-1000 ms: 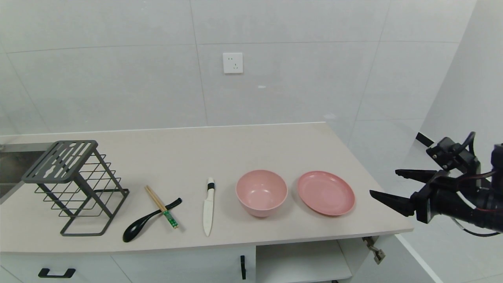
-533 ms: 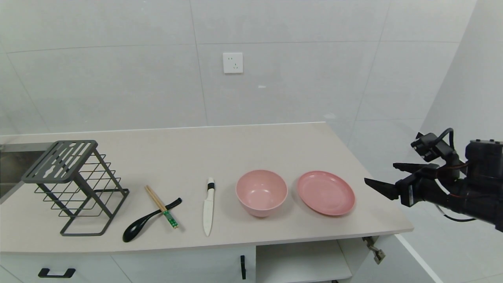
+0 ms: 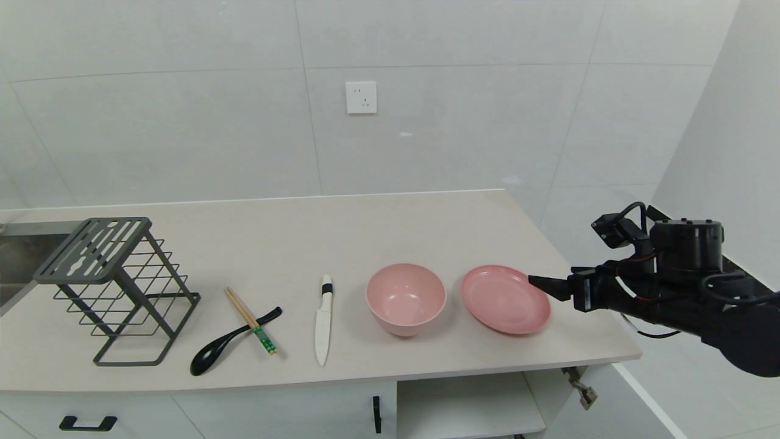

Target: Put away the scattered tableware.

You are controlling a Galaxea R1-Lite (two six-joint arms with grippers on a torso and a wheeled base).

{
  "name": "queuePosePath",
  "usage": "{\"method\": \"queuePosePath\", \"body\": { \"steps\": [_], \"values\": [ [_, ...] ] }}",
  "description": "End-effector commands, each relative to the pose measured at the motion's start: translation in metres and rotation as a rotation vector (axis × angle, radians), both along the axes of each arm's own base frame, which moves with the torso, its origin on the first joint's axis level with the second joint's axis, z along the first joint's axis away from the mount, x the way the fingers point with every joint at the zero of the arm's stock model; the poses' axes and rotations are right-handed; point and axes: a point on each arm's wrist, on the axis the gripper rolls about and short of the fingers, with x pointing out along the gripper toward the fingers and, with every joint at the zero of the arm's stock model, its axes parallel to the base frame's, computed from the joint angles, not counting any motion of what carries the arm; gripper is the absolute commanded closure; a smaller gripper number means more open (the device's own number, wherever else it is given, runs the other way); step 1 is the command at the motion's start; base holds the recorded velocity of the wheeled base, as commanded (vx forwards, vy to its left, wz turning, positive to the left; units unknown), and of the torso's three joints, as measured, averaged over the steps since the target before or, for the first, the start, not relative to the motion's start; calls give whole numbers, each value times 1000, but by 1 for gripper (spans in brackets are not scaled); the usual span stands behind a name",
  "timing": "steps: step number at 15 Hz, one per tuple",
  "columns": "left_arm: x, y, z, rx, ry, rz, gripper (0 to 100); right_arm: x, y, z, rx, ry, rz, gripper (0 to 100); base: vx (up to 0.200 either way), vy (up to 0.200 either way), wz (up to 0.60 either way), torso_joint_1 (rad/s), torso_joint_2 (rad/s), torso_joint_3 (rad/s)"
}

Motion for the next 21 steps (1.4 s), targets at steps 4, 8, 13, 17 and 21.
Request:
{"method": "queuePosePath", "body": {
  "steps": [4, 8, 13, 17, 21],
  "values": [
    [0, 0, 0, 1, 0, 0, 0, 25, 2, -40, -41, 97, -30, 0, 0, 0, 0, 0, 0, 0],
    [0, 0, 0, 1, 0, 0, 0, 39, 5, -58, -60, 88, -54, 0, 0, 0, 0, 0, 0, 0],
    [0, 0, 0, 12, 0, -1, 0, 57, 3, -75, -50, 41, -71, 0, 0, 0, 0, 0, 0, 0],
    [0, 0, 0, 12, 0, 1, 0, 66, 4, -82, -58, 39, -93, 0, 0, 0, 0, 0, 0, 0],
    [0, 0, 0, 12, 0, 1, 0, 69, 4, -91, -66, 54, -102, 0, 0, 0, 0, 0, 0, 0]
  ]
}}
